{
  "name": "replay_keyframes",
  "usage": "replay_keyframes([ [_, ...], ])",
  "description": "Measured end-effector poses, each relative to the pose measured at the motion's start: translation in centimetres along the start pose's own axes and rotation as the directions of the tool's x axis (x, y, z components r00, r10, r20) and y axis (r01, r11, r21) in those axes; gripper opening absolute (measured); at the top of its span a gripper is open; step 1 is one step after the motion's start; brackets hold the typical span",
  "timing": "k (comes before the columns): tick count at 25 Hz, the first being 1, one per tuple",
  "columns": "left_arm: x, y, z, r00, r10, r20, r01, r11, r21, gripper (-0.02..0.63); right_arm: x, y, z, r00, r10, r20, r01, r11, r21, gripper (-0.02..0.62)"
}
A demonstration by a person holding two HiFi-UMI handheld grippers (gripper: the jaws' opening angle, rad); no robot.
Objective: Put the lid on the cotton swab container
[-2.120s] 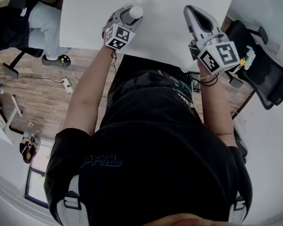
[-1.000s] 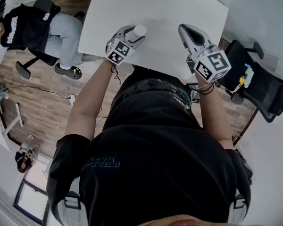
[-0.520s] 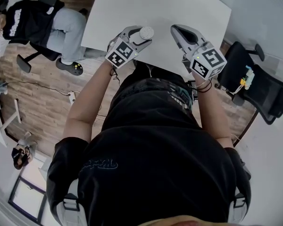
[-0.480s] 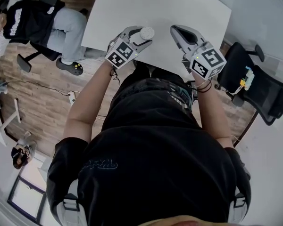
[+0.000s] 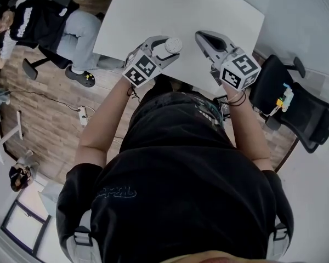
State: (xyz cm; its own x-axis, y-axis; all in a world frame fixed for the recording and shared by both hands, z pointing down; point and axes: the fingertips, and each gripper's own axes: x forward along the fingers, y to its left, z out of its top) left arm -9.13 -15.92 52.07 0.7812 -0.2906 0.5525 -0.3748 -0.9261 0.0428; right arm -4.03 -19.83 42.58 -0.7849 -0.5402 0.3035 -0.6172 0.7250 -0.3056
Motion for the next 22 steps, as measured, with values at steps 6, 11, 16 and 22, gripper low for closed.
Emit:
replay_keyframes([
  [6,1.3,-3.0,0.9,0.999,-0.011,-0.039,0.012,1.0,0.018,0.259,-1.9,-0.1,0.8,0.999,0.053,0.0,-0.053,0.997,-0.049,0.023],
  [11,2.8,-7.0,2.2,0.997,-0.059,-0.049,0.061,0.998,0.032,0.259,-4.3,-0.5,0.7,0.992,0.127,-0.012,-0.127,0.99,-0.058,0.023],
  [16,3.7,-10.0,4.1,0.996,-0.074,-0.04,0.077,0.994,0.073,0.259,-6.7,-0.2,1.2,0.978,0.207,-0.018,-0.207,0.976,-0.068,0.025],
  [22,4.4,-11.7,5.6,0.996,-0.081,-0.025,0.082,0.994,0.071,0.259,-8.0,0.8,2.4,0.942,0.336,-0.012,-0.336,0.942,-0.011,0.025],
])
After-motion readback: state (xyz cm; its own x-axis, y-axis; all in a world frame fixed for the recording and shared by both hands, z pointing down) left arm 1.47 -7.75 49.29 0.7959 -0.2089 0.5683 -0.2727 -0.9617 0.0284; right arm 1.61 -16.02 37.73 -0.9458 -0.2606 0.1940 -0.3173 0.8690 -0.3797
